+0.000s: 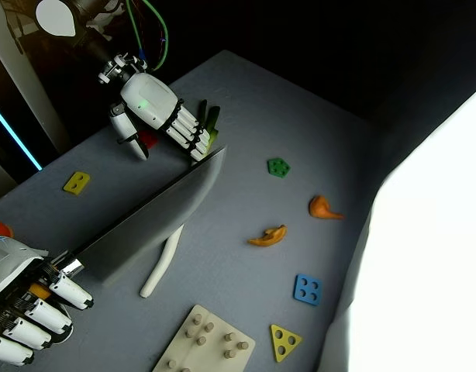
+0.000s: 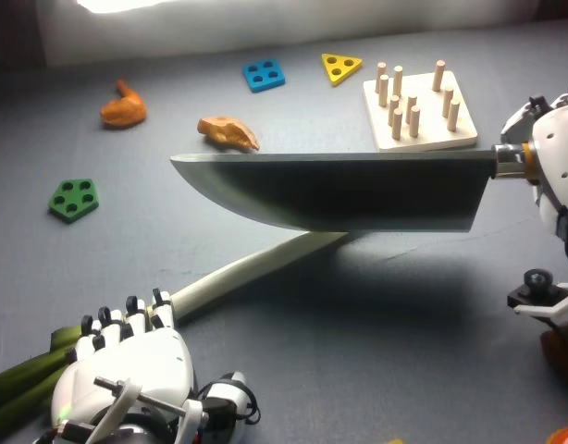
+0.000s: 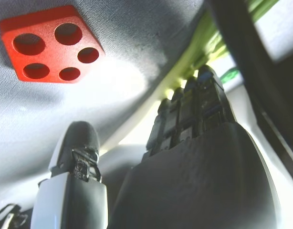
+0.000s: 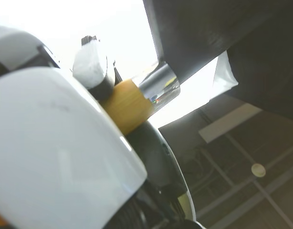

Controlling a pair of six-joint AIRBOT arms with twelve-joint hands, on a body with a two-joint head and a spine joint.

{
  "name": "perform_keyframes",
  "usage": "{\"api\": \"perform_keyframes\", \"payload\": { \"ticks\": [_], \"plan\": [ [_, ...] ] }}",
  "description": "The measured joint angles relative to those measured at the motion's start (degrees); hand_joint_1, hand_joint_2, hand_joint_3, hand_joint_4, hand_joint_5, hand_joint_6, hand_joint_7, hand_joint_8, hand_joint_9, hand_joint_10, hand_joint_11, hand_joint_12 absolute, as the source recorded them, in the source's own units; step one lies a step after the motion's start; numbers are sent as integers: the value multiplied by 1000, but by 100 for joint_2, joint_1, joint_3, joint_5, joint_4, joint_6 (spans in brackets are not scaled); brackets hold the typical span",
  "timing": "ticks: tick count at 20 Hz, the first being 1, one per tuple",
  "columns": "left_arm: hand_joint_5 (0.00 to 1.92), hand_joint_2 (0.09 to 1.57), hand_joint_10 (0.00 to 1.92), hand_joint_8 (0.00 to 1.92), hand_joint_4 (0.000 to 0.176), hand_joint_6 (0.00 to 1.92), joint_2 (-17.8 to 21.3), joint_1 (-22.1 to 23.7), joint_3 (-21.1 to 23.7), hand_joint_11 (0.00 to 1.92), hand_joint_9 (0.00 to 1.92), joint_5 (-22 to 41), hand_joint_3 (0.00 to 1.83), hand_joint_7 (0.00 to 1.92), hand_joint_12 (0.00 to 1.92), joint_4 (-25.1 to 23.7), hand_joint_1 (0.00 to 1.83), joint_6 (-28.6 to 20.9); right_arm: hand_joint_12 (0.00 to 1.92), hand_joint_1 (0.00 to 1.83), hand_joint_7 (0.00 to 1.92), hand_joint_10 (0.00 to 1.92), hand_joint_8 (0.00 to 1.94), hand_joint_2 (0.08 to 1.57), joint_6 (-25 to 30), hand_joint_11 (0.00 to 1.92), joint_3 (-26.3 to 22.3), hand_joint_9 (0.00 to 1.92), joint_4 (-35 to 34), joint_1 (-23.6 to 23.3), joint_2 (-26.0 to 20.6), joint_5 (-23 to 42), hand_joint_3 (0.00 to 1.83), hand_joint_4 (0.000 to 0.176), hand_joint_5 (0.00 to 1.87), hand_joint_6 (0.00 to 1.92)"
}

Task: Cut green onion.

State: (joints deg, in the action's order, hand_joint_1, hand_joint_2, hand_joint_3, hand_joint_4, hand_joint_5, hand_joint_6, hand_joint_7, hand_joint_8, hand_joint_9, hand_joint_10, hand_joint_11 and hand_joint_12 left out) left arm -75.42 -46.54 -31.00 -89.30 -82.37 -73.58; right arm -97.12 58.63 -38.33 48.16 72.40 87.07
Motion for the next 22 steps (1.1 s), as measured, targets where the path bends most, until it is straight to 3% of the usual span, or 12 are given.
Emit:
{"api": "perform_keyframes", "payload": {
  "ticks": [1, 3, 7, 9, 12, 13, 15, 16, 19, 22],
  "plan": [
    [36, 1351, 2, 5, 0, 7, 0, 2, 0, 10, 5, 7, 4, 14, 5, 9, 293, 0, 1921, 1583, 1512, 1921, 1941, 884, 2, 1654, 0, 1581, -13, 0, -7, -2, 572, 176, 1427, 1921],
    [88, 1351, 5, 12, 0, 4, 0, 9, 0, 0, 84, 2, 0, 77, 267, 13, 326, 2, 1921, 1549, 1522, 1921, 1941, 908, 2, 1667, 0, 1588, -24, -4, -7, 0, 567, 176, 1426, 1921],
    [117, 1349, 4, 3, 0, 4, 0, 9, 0, 0, 35, -22, 0, 69, 111, 2, 316, 17, 1921, 1575, 1533, 1921, 1941, 912, -201, 1677, -9, 1608, -138, -260, -66, -175, 565, 176, 1435, 1921],
    [115, 1350, 3, 0, 0, 2, 0, 7, 0, 0, 17, -35, 0, 57, 11, 7, 321, 4, 1921, 1567, 1516, 1921, 1941, 916, -343, 1663, -4, 1592, -509, -662, -278, -385, 570, 176, 1429, 1921],
    [75, 1372, 0, 0, 0, 0, 0, 9, 0, 0, 0, -48, 10, 29, 0, 9, 233, 0, 1921, 1562, 1541, 1921, 1941, 901, -295, 1681, -11, 1605, -525, -988, -413, -455, 576, 176, 1445, 1921],
    [143, 1354, 15, 14, 0, 23, 0, 7, 0, 21, 44, -39, 0, 84, 14, 7, 290, -2, 1921, 1574, 1540, 1921, 1941, 896, -249, 1684, -11, 1606, -485, -1119, -457, -492, 578, 176, 1440, 1921],
    [161, 1353, 3, 4, 0, 10, 0, 7, 0, 0, 75, -22, 0, 119, 200, 7, 299, -2, 1921, 1591, 1530, 1921, 1941, 871, -208, 1676, -11, 1599, -400, -1320, -527, -688, 623, 176, 1426, 1921],
    [83, 1351, 0, 0, 0, 3, 0, 7, 0, 0, 14, -24, 0, 46, 111, 4, 301, 0, 1921, 1570, 1527, 1921, 1941, 882, -179, 1676, -9, 1594, -398, -1399, -566, -857, 632, 176, 1432, 1921],
    [46, 1367, 7, 13, 0, 14, 31, 7, 0, 0, 19, 11, 4, 37, 0, -7, 220, 2, 1921, 1634, 1564, 1921, 1941, 762, 22, 1704, 282, 1625, -245, -1543, -627, -1499, 842, 176, 1508, 1921],
    [13, 1384, 0, 2, 0, 4, 31, 7, 0, 0, 3, 15, 10, 10, 0, 2, 99, 0, 1921, 1633, 1576, 1921, 1941, 739, 592, 1710, 841, 1636, 157, -1738, -645, -2153, 884, 176, 1511, 1921]
  ]
}}
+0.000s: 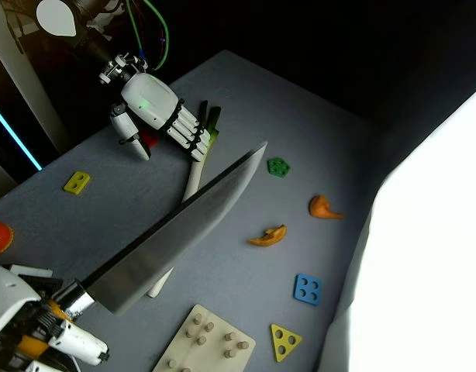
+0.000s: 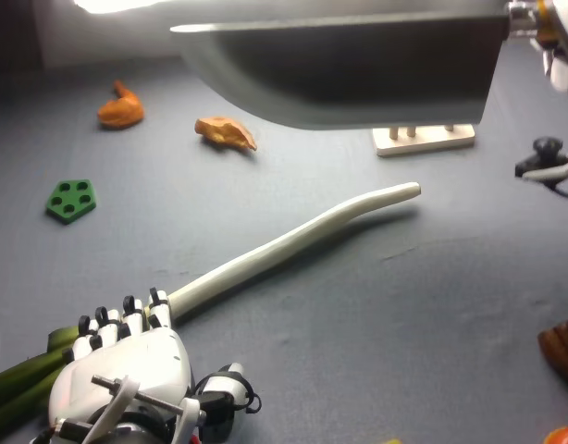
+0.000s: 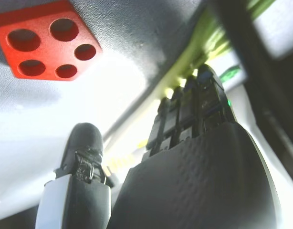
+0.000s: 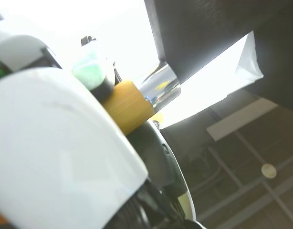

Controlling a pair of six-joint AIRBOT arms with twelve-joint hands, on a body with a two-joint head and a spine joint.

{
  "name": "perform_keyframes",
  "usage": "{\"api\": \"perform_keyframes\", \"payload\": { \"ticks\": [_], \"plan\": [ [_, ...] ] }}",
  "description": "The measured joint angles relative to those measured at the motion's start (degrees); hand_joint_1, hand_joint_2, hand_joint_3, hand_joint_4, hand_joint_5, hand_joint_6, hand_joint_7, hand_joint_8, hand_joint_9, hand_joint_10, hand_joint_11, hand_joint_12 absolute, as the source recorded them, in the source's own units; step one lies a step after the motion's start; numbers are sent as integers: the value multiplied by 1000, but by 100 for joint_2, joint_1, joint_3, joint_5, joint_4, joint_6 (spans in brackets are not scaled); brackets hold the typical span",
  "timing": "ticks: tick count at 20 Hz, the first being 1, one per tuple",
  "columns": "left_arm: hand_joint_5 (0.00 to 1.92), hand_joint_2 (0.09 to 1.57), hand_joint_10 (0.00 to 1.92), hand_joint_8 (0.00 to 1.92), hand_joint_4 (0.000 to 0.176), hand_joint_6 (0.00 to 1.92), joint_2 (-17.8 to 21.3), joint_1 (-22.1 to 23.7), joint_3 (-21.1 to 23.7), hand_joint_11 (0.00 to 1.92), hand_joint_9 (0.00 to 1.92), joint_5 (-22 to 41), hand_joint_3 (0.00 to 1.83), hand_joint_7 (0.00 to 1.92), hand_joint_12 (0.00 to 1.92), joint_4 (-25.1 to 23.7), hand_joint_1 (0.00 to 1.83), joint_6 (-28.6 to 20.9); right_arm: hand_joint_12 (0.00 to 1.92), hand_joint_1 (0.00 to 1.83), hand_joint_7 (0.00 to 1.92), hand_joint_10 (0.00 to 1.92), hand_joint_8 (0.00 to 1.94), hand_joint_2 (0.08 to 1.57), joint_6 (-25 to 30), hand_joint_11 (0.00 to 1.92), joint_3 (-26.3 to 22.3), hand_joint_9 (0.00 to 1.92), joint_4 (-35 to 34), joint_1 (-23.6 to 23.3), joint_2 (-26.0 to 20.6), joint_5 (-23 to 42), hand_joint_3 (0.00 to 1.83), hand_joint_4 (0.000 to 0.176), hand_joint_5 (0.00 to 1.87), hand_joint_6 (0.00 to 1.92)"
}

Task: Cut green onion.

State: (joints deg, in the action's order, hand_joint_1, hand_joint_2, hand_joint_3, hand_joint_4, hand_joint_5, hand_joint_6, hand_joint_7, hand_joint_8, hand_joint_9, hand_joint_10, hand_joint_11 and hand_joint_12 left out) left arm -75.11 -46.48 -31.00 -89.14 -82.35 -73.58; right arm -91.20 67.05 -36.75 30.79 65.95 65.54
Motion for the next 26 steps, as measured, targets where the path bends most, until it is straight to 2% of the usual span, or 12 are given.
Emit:
{"api": "perform_keyframes", "payload": {
  "ticks": [1, 3, 6, 9, 10, 13, 16, 18, 20, 22, 23, 26],
  "plan": [
    [30, 1394, 0, 10, 0, 11, 0, 0, 0, 0, 0, 0, 14, 31, 0, -4, 19, 2, 1921, 1619, 1564, 1921, 1941, 767, 203, 1703, 140, 1626, 162, -68, -2, -166, 851, 176, 1496, 1921],
    [49, 1389, 0, 15, 0, 16, 0, 0, 0, 0, 0, 7, 8, 57, 0, -15, 9, 2, 1921, 1627, 1560, 1921, 1941, 760, 675, 1696, 535, 1625, 651, -221, 15, -527, 832, 176, 1473, 1921],
    [33, 1392, 1, 2, 0, 4, 0, 0, 0, 0, 3, 11, 5, 28, 0, -42, 88, 2, 1921, 1626, 1562, 1921, 1941, 771, 1012, 1719, 966, 1637, 861, -350, 109, -772, 833, 176, 1454, 1921],
    [47, 1386, 6, 11, 0, 12, 7, 44, -4, 0, 19, 15, 1, 59, 0, -11, 62, 2, 1921, 1634, 1560, 1921, 1941, 773, 1233, 1731, 1300, 1636, 960, -348, 142, -938, 832, 175, 1459, 1921],
    [73, 1378, 11, 16, 0, 18, 13, 48, -4, 0, 35, 17, 0, 86, 0, -9, 136, 2, 1921, 1632, 1567, 1921, 1941, 781, 1314, 1735, 1375, 1644, 1095, -326, 142, -949, 835, 176, 1475, 1921],
    [51, 1377, 2, 2, 0, 5, 13, 66, -4, 6, 19, 24, 0, 52, 3, -7, 181, 2, 1921, 1604, 1545, 1921, 1941, 814, 1912, 1699, 1652, 1617, 1836, -87, 151, -874, 756, 176, 1425, 1921],
    [16, 1365, 0, 3, 0, 4, 26, 81, -4, 0, 0, 42, 0, 21, 0, -2, 264, 2, 1921, 1628, 1539, 1921, 1941, 782, 2391, 1685, 1921, 1605, 1897, -48, 210, -894, 787, 176, 1439, 1921],
    [33, 1363, 0, 1, 0, 10, 31, 114, -4, 0, 0, 61, 0, 5, 0, 31, 224, 4, 1921, 1581, 1542, 1921, 1941, 803, 2677, 1681, 2157, 1604, 1849, -2, 256, -839, 795, 176, 1439, 1921],
    [86, 1351, 11, 11, 0, 22, 31, 114, -4, 30, 37, 61, 0, 49, 20, 31, 277, 4, 1921, 1566, 1533, 1921, 1941, 839, 2874, 1676, 2297, 1599, 1814, 85, 321, -835, 755, 176, 1435, 1921],
    [167, 1344, 9, 8, 0, 15, 31, 142, -4, 0, 85, 94, 0, 117, 250, 9, 288, 4, 1921, 1586, 1538, 1921, 1941, 828, 2981, 1680, 2452, 1603, 1928, 94, 411, -911, 747, 176, 1437, 1921],
    [170, 1341, 6, 2, 0, 11, 31, 173, -4, 0, 87, 133, 0, 111, 251, -44, 301, 15, 1921, 1587, 1538, 1921, 1941, 826, 3128, 1680, 2614, 1602, 2081, 94, 485, -903, 746, 176, 1437, 1921],
    [47, 1356, 0, 2, 0, 0, 39, 262, -13, 0, 0, 271, 3, 10, 13, -118, 246, 87, 1921, 1566, 1558, 1921, 1941, 817, 3510, 1683, 2949, 1612, 2181, 142, 647, -901, 758, 176, 1475, 1921]
  ]
}}
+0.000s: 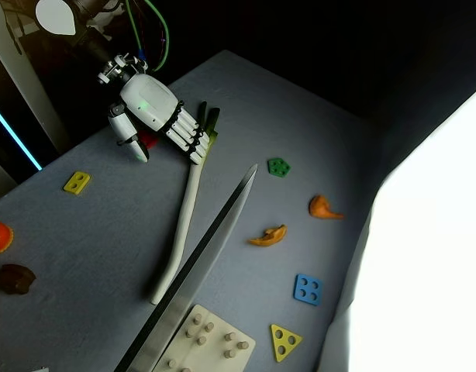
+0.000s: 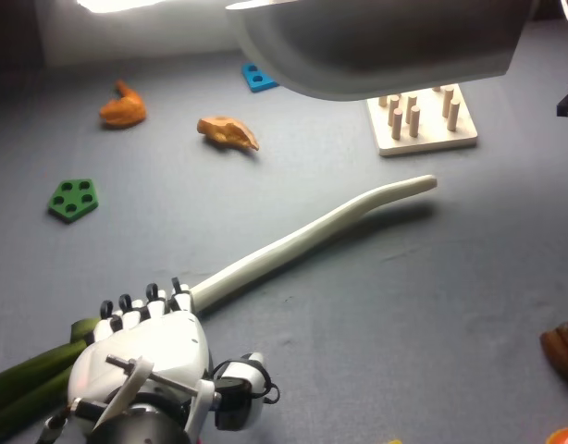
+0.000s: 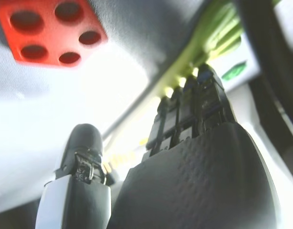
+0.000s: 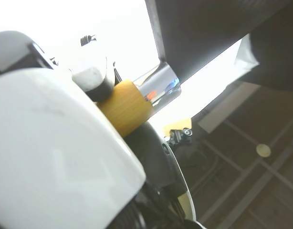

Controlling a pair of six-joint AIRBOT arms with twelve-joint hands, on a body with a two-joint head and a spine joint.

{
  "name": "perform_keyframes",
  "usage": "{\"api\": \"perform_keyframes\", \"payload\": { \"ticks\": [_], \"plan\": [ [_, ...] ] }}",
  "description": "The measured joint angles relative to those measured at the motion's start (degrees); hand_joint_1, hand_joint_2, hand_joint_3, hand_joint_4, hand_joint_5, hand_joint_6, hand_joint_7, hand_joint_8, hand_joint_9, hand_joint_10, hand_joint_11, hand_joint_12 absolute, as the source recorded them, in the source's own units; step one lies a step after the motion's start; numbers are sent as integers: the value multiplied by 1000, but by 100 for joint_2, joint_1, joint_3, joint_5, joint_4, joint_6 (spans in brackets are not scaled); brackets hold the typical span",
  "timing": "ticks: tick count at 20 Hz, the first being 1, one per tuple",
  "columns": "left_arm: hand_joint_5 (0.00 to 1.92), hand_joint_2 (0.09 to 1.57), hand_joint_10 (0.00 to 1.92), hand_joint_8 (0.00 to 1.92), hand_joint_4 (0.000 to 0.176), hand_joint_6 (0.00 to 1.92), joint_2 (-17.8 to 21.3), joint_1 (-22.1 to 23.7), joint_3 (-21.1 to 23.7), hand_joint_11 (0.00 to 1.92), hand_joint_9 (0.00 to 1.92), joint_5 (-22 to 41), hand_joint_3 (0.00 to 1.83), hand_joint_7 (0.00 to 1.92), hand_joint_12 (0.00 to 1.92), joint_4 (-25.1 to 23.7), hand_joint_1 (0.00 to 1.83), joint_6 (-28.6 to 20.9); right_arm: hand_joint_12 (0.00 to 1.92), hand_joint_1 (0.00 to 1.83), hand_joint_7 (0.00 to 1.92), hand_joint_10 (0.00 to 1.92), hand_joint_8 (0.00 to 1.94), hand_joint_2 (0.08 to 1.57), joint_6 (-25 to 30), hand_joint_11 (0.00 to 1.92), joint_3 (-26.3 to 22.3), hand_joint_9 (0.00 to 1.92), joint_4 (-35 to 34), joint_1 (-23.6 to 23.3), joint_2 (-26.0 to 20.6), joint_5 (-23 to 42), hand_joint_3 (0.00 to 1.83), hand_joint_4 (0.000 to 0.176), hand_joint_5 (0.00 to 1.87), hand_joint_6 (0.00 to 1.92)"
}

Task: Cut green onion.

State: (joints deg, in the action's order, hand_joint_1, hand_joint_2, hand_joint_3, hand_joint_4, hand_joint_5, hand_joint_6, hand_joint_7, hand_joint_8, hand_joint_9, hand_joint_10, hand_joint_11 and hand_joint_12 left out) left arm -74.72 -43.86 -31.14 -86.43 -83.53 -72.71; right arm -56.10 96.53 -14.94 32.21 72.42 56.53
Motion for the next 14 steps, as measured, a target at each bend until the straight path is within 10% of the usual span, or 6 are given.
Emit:
{"api": "perform_keyframes", "payload": {
  "ticks": [3, 10, 14],
  "plan": [
    [179, 1347, 13, 17, 0, 10, 61, 127, -2, 0, 122, 282, 0, 181, 343, -59, 281, 162, 1921, 1546, 1585, 1921, 1941, 851, 238, 1693, 380, 1628, 11, 50, 153, -2, 717, 176, 1534, 1921],
    [32, 1361, 0, 0, 0, 2, 282, 334, -22, 0, 0, 708, 4, 2, 140, -269, 360, 404, 1921, 1603, 1555, 1921, 1941, 822, 487, 1670, 916, 1600, 160, 238, 511, -2, 685, 176, 1505, 1921],
    [19, 1424, 0, 0, 0, 6, 466, 448, -81, 0, 0, 896, 18, 6, 220, -337, 22, 501, 1921, 1577, 1523, 1921, 1941, 852, 505, 1663, 1064, 1592, 188, 238, 601, 7, 645, 176, 1364, 1921]
  ]
}}
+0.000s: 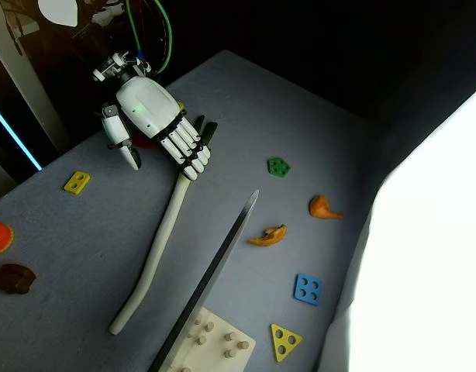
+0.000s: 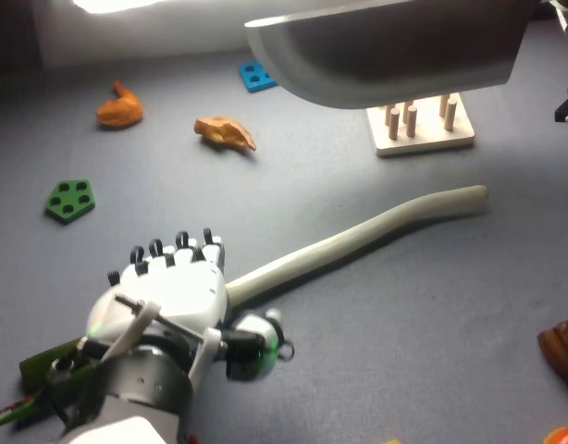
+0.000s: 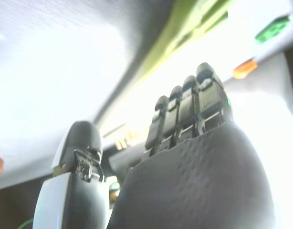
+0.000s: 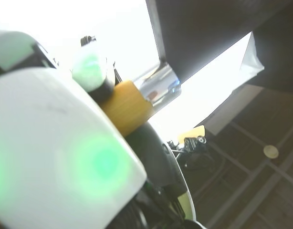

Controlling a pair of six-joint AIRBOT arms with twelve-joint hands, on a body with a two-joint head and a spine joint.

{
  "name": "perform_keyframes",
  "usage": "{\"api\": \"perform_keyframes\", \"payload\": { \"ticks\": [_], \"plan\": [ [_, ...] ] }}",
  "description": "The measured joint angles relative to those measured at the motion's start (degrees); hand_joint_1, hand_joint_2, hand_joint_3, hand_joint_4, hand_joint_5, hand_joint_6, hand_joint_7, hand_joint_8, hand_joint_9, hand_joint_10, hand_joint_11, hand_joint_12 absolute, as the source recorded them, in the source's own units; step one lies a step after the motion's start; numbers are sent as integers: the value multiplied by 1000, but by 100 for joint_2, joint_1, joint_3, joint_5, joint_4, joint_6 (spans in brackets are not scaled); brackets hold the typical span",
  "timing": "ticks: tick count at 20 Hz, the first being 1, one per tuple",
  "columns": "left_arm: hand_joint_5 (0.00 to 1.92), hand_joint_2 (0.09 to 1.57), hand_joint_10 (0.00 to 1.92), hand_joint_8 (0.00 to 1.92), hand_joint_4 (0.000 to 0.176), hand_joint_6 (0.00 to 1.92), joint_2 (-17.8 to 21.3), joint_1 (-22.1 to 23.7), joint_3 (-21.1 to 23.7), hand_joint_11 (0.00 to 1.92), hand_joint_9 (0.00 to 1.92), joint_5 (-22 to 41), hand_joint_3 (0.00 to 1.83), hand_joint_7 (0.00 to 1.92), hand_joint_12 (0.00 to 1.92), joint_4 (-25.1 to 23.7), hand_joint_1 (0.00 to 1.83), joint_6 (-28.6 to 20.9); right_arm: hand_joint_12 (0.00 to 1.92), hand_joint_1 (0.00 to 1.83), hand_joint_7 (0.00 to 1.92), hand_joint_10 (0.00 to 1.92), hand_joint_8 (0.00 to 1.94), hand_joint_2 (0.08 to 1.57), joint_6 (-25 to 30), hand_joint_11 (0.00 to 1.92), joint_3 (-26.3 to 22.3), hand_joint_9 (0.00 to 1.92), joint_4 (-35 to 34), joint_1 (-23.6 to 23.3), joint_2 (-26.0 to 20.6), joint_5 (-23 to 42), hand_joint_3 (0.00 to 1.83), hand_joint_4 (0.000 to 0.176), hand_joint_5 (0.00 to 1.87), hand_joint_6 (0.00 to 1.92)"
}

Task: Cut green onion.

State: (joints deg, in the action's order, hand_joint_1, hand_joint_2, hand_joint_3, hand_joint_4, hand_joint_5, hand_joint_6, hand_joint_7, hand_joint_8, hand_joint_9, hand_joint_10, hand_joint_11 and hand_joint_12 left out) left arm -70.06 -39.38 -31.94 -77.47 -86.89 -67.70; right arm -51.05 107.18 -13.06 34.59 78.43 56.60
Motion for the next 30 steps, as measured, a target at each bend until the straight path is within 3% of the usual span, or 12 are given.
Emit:
{"api": "perform_keyframes", "payload": {
  "ticks": [2, 3, 7, 10, 13, 18, 20, 22, 24, 25, 29, 30],
  "plan": [
    [29, 1441, 0, 2, 0, 7, 101, 92, -105, 0, 0, 227, 13, 14, 222, -177, 1, 142, 1921, 1559, 1538, 1921, 1941, 874, 0, 1681, 11, 1606, 13, 0, 0, 13, 631, 176, 1424, 1921],
    [75, 1441, 14, 7, 0, 13, 144, 151, -136, 0, 54, 348, 5, 60, 371, -256, 28, 221, 1921, 1573, 1531, 1921, 1941, 869, 0, 1669, 11, 1595, 20, 0, 0, 17, 615, 176, 1428, 1921],
    [78, 1438, 5, 4, 0, 3, 358, 280, -229, 0, 53, 866, 1, 78, 220, -433, 0, 466, 1921, 1569, 1508, 1921, 1941, 877, 4, 1651, 11, 1576, 26, 68, 0, 44, 618, 176, 1428, 1921],
    [83, 1412, 5, 3, 0, 7, 603, 424, -295, 0, 25, 1220, 0, 51, 255, -483, 139, 761, 1921, 1551, 1516, 1921, 1941, 883, 4, 1663, 11, 1582, 24, 68, 17, 20, 619, 176, 1436, 1921],
    [39, 1435, 0, 3, 0, 7, 811, 564, -374, 0, 5, 1606, 4, 36, 51, -551, 14, 1078, 1921, 1553, 1496, 1921, 1941, 886, 7, 1653, 52, 1564, 39, 68, 70, 68, 602, 176, 1406, 1921],
    [11, 1414, 0, 0, 0, 0, 968, 859, -468, 0, 0, 2155, 0, 6, 2, -570, 0, 1512, 1921, 1578, 1500, 1921, 1941, 895, 118, 1654, 376, 1568, 35, 74, 236, 151, 537, 176, 1415, 1921],
    [64, 1434, 6, 7, 0, 13, 1032, 938, -479, 33, 19, 2406, 2, 48, 28, -575, 3, 1674, 1921, 1566, 1488, 1921, 1941, 901, 129, 1652, 378, 1558, 44, 90, 236, 149, 551, 176, 1406, 1921],
    [116, 1417, 9, 18, 0, 4, 1064, 981, -516, 0, 95, 2649, 0, 107, 457, -638, 65, 1718, 1921, 1555, 1499, 1921, 1941, 905, 129, 1652, 380, 1565, 48, 103, 240, 140, 560, 176, 1421, 1921],
    [112, 1408, 9, 8, 0, 10, 1139, 986, -514, 0, 96, 2789, 0, 115, 485, -654, 78, 1738, 1921, 1540, 1500, 1921, 1941, 909, 138, 1649, 382, 1568, 44, 103, 247, 149, 562, 176, 1428, 1921],
    [78, 1422, 8, 7, 0, 9, 1182, 986, -520, 0, 54, 2839, 3, 75, 354, -643, 17, 1746, 1921, 1553, 1498, 1921, 1941, 907, 138, 1653, 389, 1571, 46, 103, 247, 144, 559, 176, 1424, 1921],
    [43, 1405, 3, 4, 0, 4, 1320, 1025, -520, 0, 41, 2975, 0, 50, 250, -638, 0, 1753, 1921, 1551, 1516, 1921, 1941, 912, 142, 1670, 455, 1590, 28, 103, 304, 173, 555, 176, 1428, 1921],
    [21, 1410, 0, 7, 0, 6, 1344, 1054, -520, 0, 7, 2999, 0, 23, 114, -658, 0, 1757, 1921, 1555, 1504, 1921, 1941, 910, 142, 1655, 463, 1575, -4, 103, 323, 170, 554, 176, 1417, 1921]
  ]
}}
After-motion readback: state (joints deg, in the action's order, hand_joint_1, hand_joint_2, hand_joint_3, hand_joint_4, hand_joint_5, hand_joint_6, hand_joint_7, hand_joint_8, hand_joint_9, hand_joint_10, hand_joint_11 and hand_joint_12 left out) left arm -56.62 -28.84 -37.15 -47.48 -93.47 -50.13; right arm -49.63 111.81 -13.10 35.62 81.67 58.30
